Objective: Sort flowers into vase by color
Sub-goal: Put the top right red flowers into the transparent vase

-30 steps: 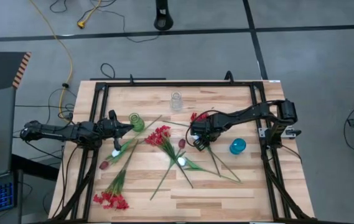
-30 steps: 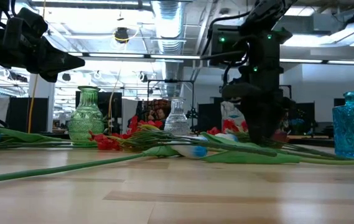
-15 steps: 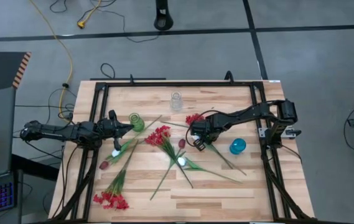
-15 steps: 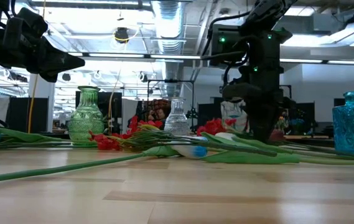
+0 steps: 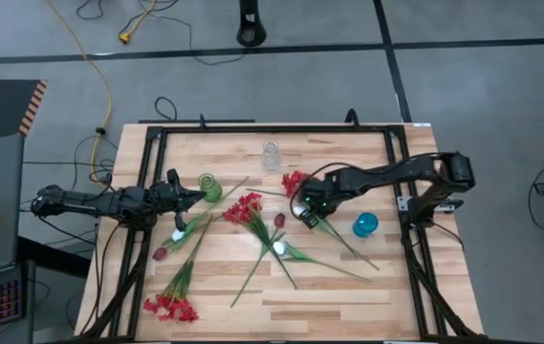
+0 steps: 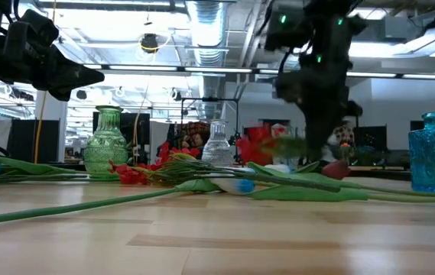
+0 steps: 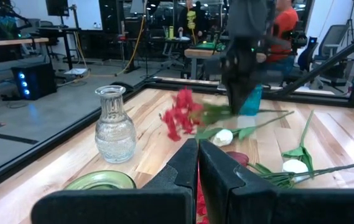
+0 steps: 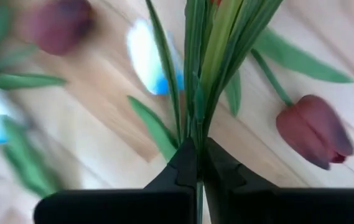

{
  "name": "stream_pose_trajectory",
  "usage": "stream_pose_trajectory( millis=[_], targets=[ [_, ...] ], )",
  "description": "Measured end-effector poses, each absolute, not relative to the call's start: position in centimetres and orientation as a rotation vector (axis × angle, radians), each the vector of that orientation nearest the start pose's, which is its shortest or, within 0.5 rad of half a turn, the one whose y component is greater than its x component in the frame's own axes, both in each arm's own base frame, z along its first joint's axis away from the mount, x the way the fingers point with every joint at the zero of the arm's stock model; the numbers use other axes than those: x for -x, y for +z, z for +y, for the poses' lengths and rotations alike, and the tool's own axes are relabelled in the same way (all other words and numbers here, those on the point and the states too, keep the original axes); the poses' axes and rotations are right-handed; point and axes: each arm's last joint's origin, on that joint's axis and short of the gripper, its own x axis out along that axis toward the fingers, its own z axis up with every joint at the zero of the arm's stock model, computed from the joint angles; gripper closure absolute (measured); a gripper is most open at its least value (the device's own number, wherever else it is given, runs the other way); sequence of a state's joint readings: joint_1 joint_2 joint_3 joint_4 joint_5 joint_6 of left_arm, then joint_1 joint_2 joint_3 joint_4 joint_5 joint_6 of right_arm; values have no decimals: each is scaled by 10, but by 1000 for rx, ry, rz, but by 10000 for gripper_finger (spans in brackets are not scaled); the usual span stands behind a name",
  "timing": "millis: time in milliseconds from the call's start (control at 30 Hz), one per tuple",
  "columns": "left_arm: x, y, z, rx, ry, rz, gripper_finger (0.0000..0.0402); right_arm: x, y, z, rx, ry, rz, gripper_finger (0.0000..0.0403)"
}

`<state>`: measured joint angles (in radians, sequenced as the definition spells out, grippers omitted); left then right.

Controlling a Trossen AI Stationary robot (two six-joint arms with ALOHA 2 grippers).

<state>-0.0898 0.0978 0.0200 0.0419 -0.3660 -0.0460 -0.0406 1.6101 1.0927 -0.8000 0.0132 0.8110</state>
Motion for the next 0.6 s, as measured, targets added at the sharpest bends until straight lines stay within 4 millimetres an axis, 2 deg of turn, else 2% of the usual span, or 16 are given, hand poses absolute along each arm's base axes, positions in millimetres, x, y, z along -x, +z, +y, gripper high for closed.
stream_pose_trajectory(
  millis=[233,367,600],
  targets=[
    [-101,167,1,38,276,29,401,-276,251,-15,-677,-589,1014,363],
    [-101,167,1,37,277,29,401,-267,278,-16,-654,-590,830,365],
    [-101,167,1,37,277,29,401,-272,325,-21,-485,-492,410,364]
  ],
)
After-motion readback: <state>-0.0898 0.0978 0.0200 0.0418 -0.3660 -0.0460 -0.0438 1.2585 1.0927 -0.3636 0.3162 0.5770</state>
